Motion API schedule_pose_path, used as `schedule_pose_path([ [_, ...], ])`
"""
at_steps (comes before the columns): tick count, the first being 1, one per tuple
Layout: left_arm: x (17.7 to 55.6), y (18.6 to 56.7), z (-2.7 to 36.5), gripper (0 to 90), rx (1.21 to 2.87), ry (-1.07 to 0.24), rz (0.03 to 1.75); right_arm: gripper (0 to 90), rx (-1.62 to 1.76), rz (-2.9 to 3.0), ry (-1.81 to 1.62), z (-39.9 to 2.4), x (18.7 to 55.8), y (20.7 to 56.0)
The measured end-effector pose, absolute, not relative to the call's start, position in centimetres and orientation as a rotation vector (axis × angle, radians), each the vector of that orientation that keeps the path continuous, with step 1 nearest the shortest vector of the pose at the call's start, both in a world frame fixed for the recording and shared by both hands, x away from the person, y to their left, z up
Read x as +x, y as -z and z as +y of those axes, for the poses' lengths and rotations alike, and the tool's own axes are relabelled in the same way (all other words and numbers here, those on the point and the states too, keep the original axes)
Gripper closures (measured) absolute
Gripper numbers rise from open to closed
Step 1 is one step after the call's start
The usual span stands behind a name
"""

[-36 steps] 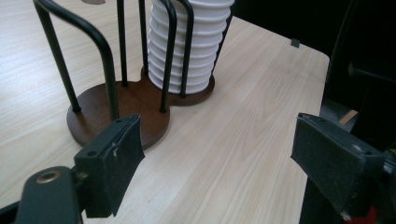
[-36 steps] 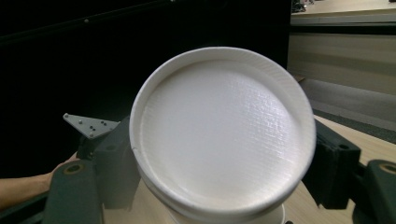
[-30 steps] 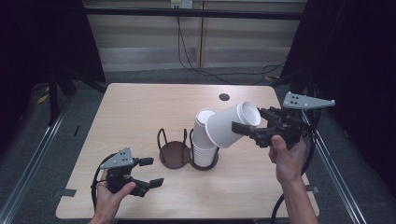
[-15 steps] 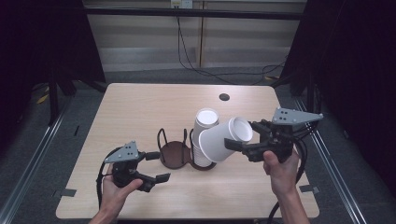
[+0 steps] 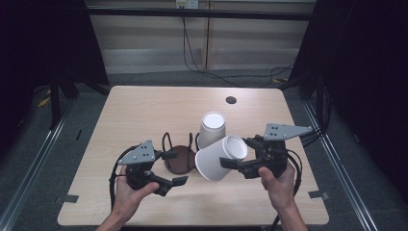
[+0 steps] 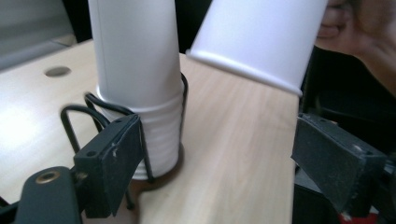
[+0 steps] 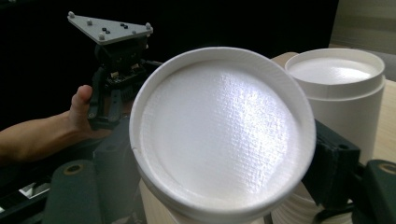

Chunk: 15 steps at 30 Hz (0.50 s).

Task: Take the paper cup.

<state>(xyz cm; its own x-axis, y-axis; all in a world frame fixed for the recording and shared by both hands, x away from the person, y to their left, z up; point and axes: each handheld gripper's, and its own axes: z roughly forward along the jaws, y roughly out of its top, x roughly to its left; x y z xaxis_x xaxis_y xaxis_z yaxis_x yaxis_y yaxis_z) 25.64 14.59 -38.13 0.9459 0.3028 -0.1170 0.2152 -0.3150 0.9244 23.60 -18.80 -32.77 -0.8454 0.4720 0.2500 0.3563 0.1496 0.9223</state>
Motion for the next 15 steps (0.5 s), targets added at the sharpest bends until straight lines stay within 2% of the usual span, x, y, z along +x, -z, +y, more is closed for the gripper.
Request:
schedule_pose_path([
  [2, 25.8, 38.0, 14.3, 16.1, 1.867, -0.045, 0.374, 25.3, 0.829, 2.315, -1.806, -18.5, 23.7, 33.0],
  [15, 26.1, 39.0, 14.1, 15.8, 1.88, -0.029, 0.35, 25.4, 0.844, 2.399, -1.811, -16.7, 24.6, 35.4],
])
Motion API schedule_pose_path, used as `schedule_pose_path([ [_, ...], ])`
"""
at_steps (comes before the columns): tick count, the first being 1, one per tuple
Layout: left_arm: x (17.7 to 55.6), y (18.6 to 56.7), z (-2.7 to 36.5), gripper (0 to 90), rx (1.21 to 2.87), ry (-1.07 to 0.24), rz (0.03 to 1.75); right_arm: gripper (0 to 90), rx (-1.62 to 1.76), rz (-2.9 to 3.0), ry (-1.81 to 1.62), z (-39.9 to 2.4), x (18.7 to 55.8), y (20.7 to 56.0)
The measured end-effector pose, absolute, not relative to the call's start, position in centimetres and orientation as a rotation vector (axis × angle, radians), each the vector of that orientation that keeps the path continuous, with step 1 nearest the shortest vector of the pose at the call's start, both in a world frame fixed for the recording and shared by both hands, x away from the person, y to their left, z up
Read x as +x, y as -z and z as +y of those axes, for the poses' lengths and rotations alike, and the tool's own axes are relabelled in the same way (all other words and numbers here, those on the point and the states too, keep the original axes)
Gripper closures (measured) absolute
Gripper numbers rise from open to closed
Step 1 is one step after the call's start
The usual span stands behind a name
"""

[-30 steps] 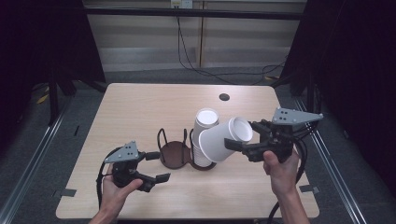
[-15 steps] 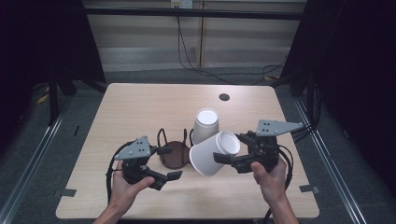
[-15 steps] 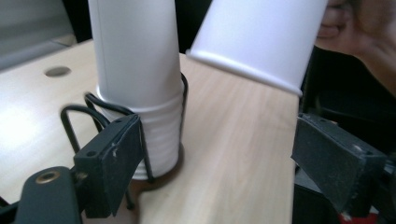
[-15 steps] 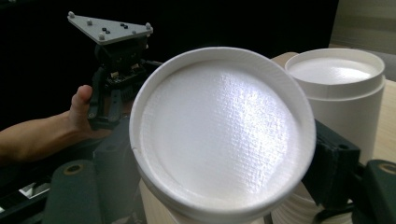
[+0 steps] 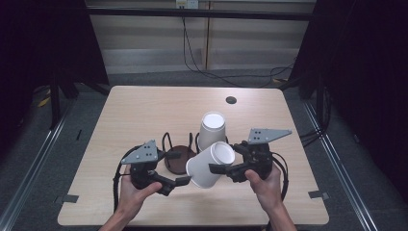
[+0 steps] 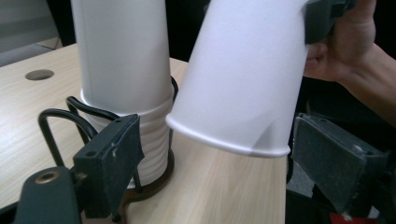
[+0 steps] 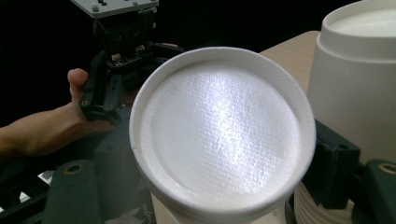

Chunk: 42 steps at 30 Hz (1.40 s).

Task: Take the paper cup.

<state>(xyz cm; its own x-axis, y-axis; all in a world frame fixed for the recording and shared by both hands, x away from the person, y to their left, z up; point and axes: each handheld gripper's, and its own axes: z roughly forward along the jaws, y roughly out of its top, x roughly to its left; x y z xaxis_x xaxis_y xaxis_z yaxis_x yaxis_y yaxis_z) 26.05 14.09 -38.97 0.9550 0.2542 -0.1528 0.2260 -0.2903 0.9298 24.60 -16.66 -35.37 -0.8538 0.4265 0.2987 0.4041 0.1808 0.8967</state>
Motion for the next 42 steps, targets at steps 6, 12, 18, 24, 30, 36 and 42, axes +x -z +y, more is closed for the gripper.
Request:
schedule_pose_path([
  [6, 26.1, 39.4, 13.8, 15.8, 1.896, -0.056, 0.349, 25.4, 0.854, 2.416, -1.824, -16.3, 24.7, 36.0],
  [12, 26.0, 39.9, 13.1, 15.8, 1.926, -0.049, 0.313, 25.4, 0.856, 2.453, -1.81, -15.6, 25.1, 36.7],
  [18, 26.0, 40.4, 12.8, 15.5, 1.933, -0.031, 0.304, 25.5, 0.852, 2.47, -1.805, -15.0, 25.2, 36.9],
  [24, 26.2, 41.1, 12.3, 12.4, 1.933, 0.003, 0.285, 25.6, 0.843, 2.493, -1.797, -14.4, 25.3, 37.3],
  [30, 26.3, 41.7, 11.8, 8.7, 1.957, 0.026, 0.278, 25.6, 0.835, 2.51, -1.799, -13.7, 25.4, 37.5],
  [36, 26.5, 42.0, 11.0, 7.3, 1.984, 0.048, 0.282, 25.6, 0.843, 2.528, -1.808, -13.1, 25.5, 38.0],
  [42, 26.3, 42.5, 10.6, 8.9, 2.005, 0.043, 0.287, 25.6, 0.835, 2.528, -1.809, -12.9, 25.3, 37.9],
])
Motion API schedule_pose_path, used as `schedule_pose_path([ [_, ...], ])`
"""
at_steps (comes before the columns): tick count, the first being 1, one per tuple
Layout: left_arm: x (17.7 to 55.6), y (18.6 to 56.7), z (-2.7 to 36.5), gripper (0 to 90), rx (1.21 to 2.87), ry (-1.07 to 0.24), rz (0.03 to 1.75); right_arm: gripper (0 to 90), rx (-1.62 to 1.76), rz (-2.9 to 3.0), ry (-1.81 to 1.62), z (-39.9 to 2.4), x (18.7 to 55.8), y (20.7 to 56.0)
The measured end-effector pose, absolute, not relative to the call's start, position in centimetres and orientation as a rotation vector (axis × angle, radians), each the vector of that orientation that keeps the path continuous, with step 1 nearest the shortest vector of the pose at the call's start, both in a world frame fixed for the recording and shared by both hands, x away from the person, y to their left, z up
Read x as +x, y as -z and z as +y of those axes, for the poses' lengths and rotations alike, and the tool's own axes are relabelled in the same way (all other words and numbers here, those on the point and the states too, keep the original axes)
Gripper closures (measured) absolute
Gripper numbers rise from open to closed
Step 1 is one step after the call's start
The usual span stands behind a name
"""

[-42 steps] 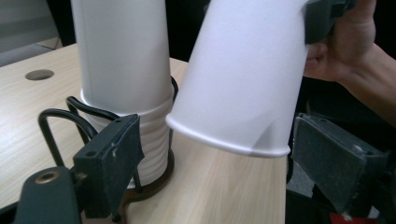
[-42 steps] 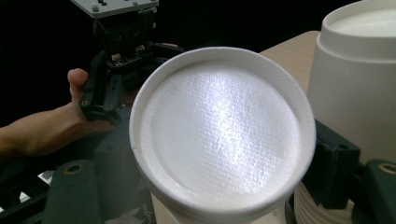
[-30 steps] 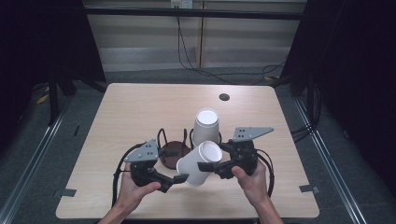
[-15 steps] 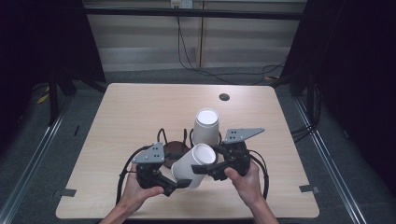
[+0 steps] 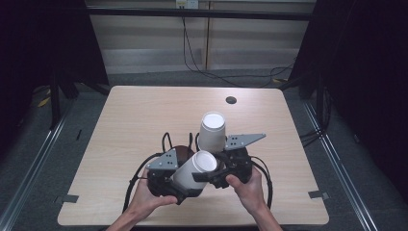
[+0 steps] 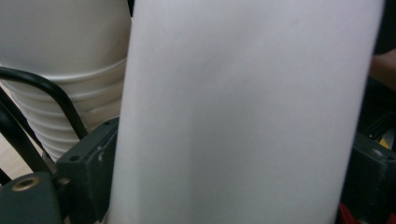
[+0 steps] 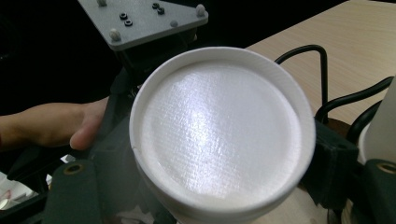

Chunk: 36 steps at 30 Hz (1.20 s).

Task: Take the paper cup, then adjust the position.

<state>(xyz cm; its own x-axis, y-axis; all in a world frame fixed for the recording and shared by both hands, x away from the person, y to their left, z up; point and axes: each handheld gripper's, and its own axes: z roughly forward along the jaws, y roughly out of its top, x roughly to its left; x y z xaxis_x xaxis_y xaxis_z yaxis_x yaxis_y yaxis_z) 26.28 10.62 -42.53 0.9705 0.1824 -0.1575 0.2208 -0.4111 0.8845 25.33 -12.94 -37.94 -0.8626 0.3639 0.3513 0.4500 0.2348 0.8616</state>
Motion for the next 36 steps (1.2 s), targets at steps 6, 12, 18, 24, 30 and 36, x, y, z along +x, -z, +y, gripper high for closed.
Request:
schedule_pose_path([
  [6, 26.2, 42.7, 10.5, 10.1, 2.016, 0.033, 0.293, 25.5, -0.797, -2.404, 1.721, -12.9, 25.4, 38.0],
  [12, 26.1, 42.3, 10.7, 13.4, 2.016, 0.03, 0.286, 24.4, -0.799, -2.381, 1.736, -13.2, 25.4, 38.0],
  [18, 26.2, 42.3, 10.9, 15.6, 2.048, 0.04, 0.287, 22.8, -0.803, -2.39, 1.736, -12.8, 25.4, 38.3],
  [24, 26.1, 42.0, 11.2, 16.4, 2.078, 0.051, 0.287, 14.6, -0.787, -2.39, 1.734, -12.5, 25.7, 38.8],
  [30, 26.3, 41.8, 11.5, 16.4, 2.095, 0.069, 0.299, 14.2, -0.788, -2.417, 1.736, -13.0, 25.4, 38.6],
  [36, 26.4, 41.7, 11.9, 16.3, 2.14, 0.071, 0.324, 14.2, -0.812, -2.426, 1.736, -14.1, 25.4, 38.5],
])
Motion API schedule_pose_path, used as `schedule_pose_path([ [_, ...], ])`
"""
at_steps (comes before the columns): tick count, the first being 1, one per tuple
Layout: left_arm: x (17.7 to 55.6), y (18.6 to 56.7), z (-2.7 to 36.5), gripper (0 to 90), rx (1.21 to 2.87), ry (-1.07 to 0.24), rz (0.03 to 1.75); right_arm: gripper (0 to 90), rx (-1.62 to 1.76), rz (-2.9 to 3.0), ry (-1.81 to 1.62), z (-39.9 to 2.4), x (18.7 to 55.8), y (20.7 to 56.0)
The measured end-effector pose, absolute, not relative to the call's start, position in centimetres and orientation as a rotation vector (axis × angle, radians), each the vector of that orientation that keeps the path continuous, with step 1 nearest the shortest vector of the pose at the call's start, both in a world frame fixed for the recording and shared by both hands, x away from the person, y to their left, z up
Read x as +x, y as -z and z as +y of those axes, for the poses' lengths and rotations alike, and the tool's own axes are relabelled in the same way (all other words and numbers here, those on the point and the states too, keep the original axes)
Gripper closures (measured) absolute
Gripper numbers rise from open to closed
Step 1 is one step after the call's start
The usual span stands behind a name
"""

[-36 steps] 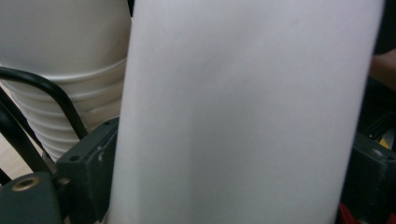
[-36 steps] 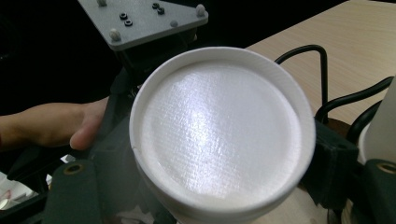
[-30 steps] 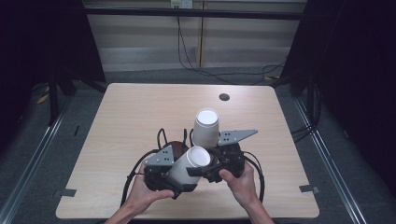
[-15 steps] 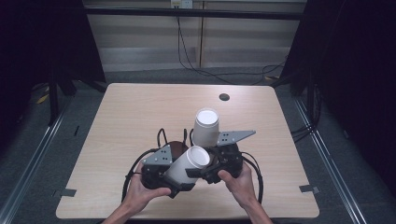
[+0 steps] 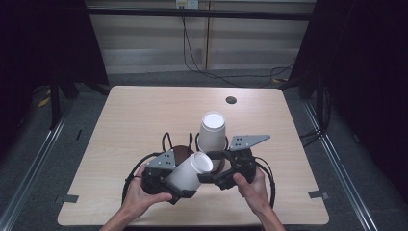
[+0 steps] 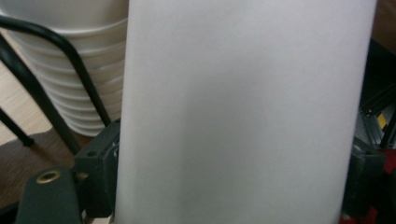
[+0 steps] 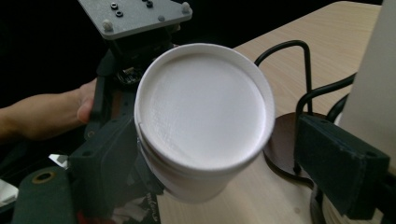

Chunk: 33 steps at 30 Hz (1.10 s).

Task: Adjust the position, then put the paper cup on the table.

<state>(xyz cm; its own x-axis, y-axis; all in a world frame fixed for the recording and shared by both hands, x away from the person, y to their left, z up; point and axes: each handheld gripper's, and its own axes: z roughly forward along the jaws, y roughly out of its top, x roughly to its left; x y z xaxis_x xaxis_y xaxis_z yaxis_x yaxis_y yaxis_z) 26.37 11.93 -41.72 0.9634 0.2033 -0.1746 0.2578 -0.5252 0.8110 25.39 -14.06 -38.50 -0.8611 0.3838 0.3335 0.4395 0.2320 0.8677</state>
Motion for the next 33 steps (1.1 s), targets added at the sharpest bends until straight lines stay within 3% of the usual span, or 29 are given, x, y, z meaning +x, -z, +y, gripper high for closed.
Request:
schedule_pose_path([
  [33, 27.4, 40.7, 14.0, 16.7, 2.415, 0.024, 0.331, 14.6, -0.664, -2.751, 1.346, -12.6, 25.3, 39.6],
])
